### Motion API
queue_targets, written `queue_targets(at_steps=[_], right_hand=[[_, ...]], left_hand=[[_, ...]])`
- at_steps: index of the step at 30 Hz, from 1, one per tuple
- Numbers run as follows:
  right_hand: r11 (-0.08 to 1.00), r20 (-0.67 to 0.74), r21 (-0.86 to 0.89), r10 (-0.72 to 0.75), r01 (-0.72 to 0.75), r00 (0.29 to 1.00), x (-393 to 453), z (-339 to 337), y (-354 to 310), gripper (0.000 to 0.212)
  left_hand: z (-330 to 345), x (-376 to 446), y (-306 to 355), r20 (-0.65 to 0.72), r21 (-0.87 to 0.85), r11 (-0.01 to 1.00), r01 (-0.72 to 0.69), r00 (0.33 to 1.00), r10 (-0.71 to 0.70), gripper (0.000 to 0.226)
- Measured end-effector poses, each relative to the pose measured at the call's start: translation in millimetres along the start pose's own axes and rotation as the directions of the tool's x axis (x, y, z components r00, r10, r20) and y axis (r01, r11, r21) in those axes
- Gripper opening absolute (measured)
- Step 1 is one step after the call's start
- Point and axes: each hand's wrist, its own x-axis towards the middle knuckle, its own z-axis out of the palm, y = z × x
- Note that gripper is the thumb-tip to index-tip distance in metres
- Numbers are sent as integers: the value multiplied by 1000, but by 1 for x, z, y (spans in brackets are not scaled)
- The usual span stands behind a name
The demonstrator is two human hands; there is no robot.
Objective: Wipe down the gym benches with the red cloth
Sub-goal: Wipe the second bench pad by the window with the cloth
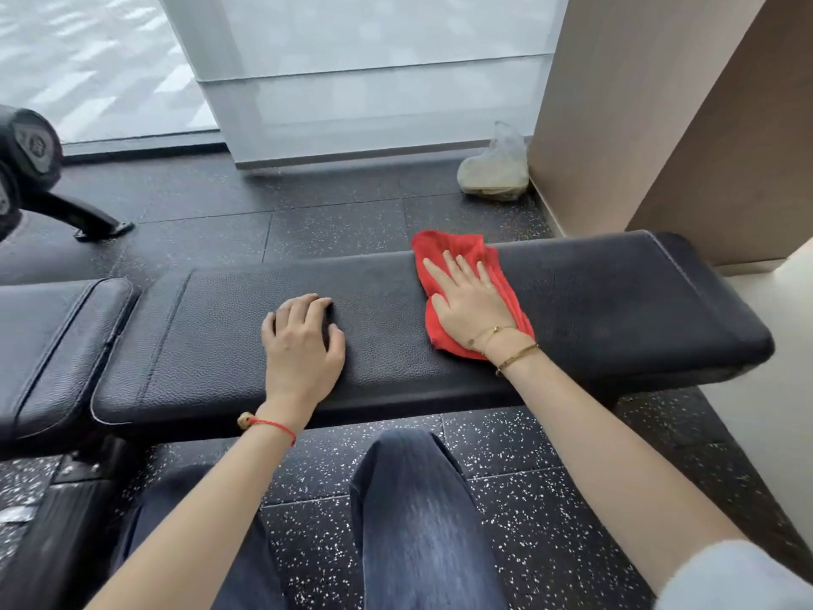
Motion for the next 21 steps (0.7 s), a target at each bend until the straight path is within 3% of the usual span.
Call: queue_targets(at_steps=[4,6,8,11,14,16,21], right_hand=[[976,-12,-24,-216,216,976,-41,8,-18,59],[973,-20,-2,-231,231,973,-57,7,-5,59],[987,-36,5,-161,162,986,-58,3,17,58],[998,-35,-13,57,-58,998,-31,-4,42,58],[984,-39,-31,177,-178,983,4,-5,32,58],[991,-30,-27,129,-130,991,18,-1,6,59],[980,-15,-35,-196,196,980,-3,18,-70,59]], left_hand=[[4,2,-2,-21,-6,1000,6,1000,-6,43],[5,2,-4,-26,-10,1000,4,1000,-4,43],[5,2,-4,-23,-16,1000,7,1000,-7,43],[4,1,-1,-13,-13,1000,16,1000,-16,44],[3,1,0,-11,-20,1000,21,1000,-22,42],[3,1,0,-10,-30,999,25,1000,-25,39],[1,1,1,-47,-72,997,40,998,-44,43]])
